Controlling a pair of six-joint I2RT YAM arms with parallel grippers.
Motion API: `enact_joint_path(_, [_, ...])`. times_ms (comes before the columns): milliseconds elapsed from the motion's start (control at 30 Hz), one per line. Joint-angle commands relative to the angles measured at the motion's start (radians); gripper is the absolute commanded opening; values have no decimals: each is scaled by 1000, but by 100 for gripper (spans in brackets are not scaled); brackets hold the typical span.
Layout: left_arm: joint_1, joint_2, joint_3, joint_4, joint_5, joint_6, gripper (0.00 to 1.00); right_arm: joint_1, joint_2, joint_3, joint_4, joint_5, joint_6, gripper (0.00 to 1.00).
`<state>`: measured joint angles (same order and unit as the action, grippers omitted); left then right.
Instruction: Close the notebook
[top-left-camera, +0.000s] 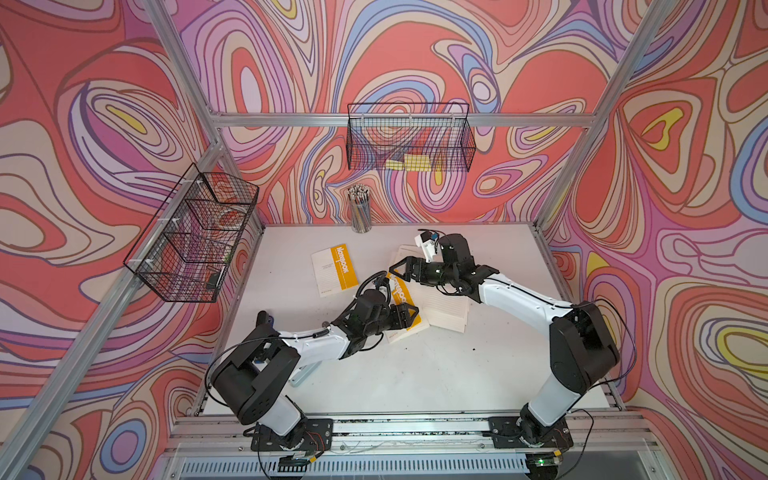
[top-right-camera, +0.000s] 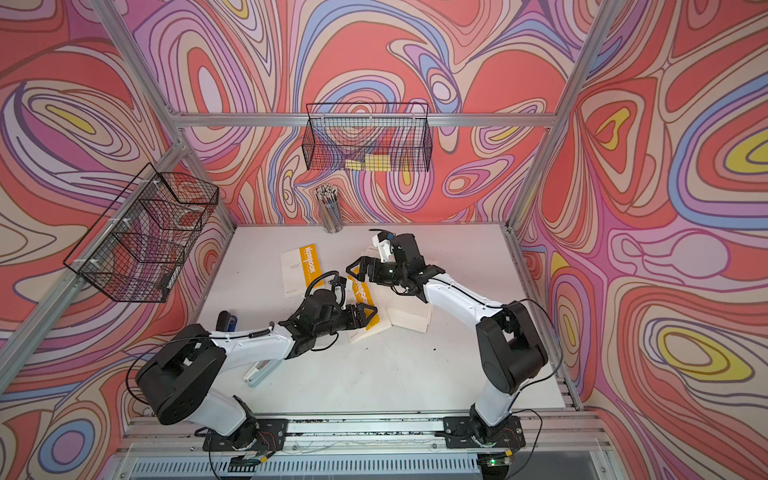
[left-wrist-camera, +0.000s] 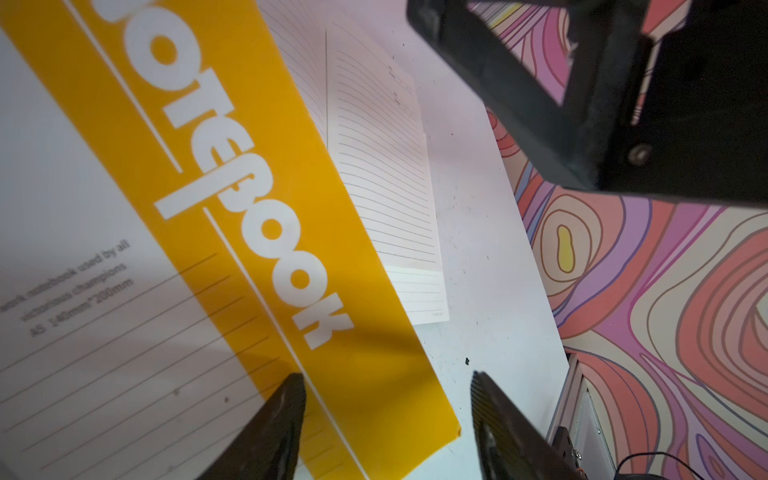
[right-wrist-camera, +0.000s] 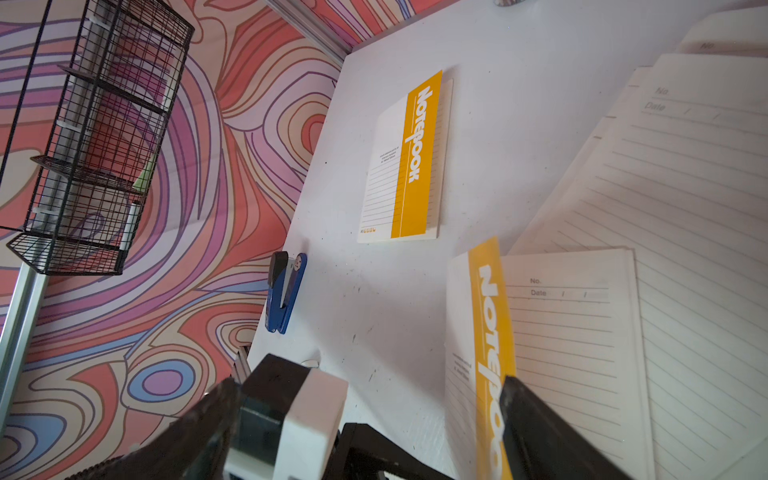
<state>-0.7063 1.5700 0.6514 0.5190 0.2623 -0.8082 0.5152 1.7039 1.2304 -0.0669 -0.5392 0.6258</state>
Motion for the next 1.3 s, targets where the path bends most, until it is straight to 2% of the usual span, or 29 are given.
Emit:
enact_joint_path(0, [-4, 50, -24, 103, 3, -8, 66, 5, 11, -8, 11, 0, -5, 98])
enact_joint_path(267, [-7, 131, -34, 152, -3, -32, 65, 4, 48, -26, 58, -29, 27, 98])
enact_joint_path(800, [-7, 114, -22, 70, -39, -20, 64, 5, 192, -100, 131, -35, 31, 98])
enact_joint_path(1267, [-7, -44, -33, -117, -110, 32, 64, -11, 259, -129, 166, -28, 25, 98])
